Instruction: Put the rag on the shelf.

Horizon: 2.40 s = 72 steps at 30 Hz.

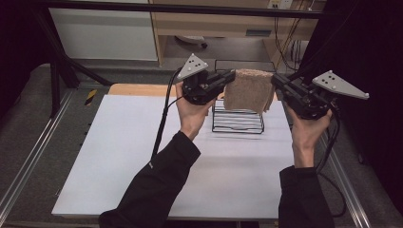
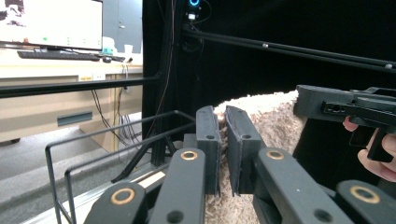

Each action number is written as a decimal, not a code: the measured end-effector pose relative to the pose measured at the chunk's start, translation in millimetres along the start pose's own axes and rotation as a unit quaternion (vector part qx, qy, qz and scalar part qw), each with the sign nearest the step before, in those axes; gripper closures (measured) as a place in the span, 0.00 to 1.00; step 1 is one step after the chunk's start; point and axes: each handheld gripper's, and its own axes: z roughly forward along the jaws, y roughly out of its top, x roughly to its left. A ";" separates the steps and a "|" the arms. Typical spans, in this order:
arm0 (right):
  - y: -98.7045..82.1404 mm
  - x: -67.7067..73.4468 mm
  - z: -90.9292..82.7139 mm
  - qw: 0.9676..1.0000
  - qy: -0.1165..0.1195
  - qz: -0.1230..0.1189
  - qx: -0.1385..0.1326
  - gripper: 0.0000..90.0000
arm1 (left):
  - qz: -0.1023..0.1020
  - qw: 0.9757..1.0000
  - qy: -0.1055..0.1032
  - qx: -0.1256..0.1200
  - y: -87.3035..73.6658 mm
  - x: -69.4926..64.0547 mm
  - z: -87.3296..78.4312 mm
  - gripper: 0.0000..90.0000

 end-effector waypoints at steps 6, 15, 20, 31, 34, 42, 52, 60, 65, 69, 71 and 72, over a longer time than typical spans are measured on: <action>11.4 -3.2 5.5 1.000 -0.007 -0.004 -0.006 0.96 | -0.001 1.000 0.001 -0.010 10.5 3.5 4.8 0.93; 25.9 -7.4 15.5 1.000 -0.014 -0.007 -0.012 0.96 | 0.003 1.000 0.013 -0.015 24.6 9.6 13.1 0.93; 33.7 -9.9 21.7 1.000 -0.016 -0.011 -0.011 0.96 | 0.004 1.000 0.015 -0.018 32.5 15.0 17.1 0.93; 45.9 -17.5 41.3 1.000 -0.023 -0.013 -0.012 0.96 | 0.005 0.999 0.028 -0.022 46.1 27.9 27.3 0.93; 46.4 -20.1 48.3 1.000 -0.025 -0.015 -0.008 0.96 | 0.006 0.999 0.034 -0.017 46.9 32.1 30.7 0.93; 42.0 -29.0 64.9 1.000 -0.027 -0.013 0.003 0.96 | 0.006 0.999 0.051 -0.009 44.4 41.6 40.7 0.93; 42.6 -41.1 80.5 0.999 -0.032 -0.011 0.012 0.96 | -0.004 0.999 0.052 -0.002 44.8 55.4 54.2 0.93; 41.8 -47.6 90.9 0.999 -0.032 -0.009 0.016 0.96 | -0.011 0.999 0.052 0.001 39.9 64.1 60.7 0.93; 34.4 -49.9 94.4 0.999 -0.032 -0.006 0.026 0.96 | -0.013 0.998 0.054 0.010 31.7 66.6 63.0 0.93; 27.0 -51.1 93.8 0.999 -0.030 -0.007 0.031 0.96 | -0.013 0.998 0.053 0.023 22.9 68.3 65.6 0.93; 22.9 -52.4 94.2 0.999 -0.030 -0.004 0.034 0.96 | -0.013 0.998 0.052 0.026 19.7 68.6 66.8 0.93; 21.6 -53.1 94.1 0.999 -0.029 -0.004 0.035 0.96 | -0.011 0.998 0.052 0.027 18.3 68.6 67.2 0.93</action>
